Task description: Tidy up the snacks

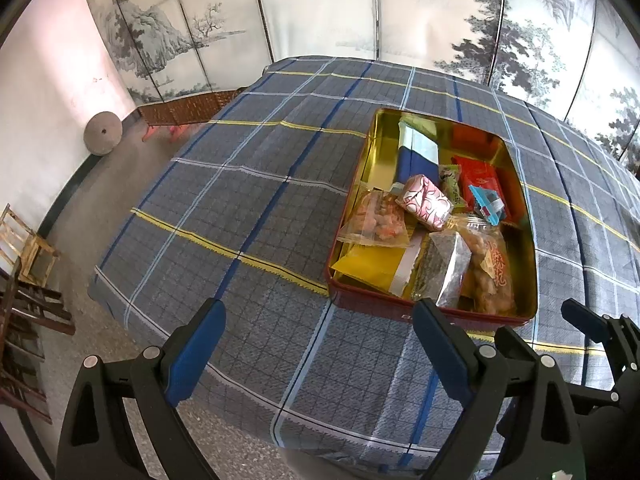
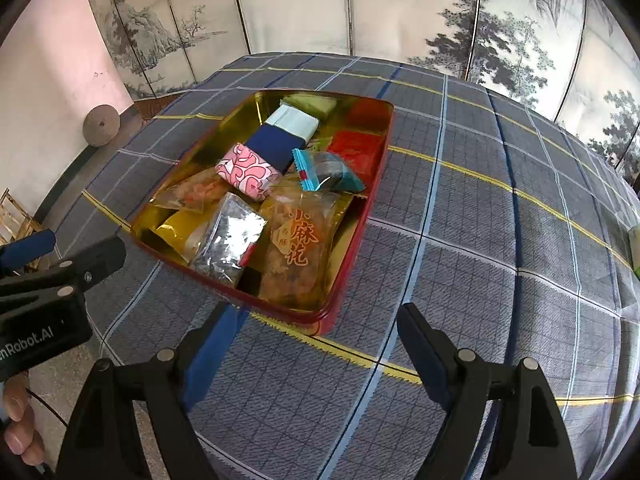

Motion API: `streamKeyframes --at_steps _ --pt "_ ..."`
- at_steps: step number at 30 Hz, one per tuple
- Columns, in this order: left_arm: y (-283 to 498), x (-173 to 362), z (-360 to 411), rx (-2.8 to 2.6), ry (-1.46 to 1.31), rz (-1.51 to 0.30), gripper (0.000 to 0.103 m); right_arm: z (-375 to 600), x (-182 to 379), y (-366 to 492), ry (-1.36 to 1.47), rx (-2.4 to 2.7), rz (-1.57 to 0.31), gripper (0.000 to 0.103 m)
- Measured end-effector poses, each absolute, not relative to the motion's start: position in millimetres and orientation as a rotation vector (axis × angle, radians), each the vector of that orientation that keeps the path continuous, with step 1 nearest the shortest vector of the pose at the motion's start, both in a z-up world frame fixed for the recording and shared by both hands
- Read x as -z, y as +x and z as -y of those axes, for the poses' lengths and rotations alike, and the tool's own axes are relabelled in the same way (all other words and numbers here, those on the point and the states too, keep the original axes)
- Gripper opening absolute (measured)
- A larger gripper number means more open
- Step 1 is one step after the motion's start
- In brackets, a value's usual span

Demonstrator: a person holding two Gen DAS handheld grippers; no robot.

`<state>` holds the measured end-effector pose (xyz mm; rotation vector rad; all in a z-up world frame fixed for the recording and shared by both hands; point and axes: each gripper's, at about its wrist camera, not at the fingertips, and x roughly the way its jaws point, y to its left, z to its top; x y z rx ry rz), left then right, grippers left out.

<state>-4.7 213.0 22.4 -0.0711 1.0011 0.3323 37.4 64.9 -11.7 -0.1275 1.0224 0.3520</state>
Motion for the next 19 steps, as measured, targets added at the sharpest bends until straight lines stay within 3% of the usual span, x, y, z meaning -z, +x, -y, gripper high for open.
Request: streamKeyframes --at_steps 19 --pt "-4.3 -19.8 -211.0 -0.309 -0.087 -1.014 0.093 -64.9 12.8 35.9 -0.129 -0.362 -1.024 0.084"
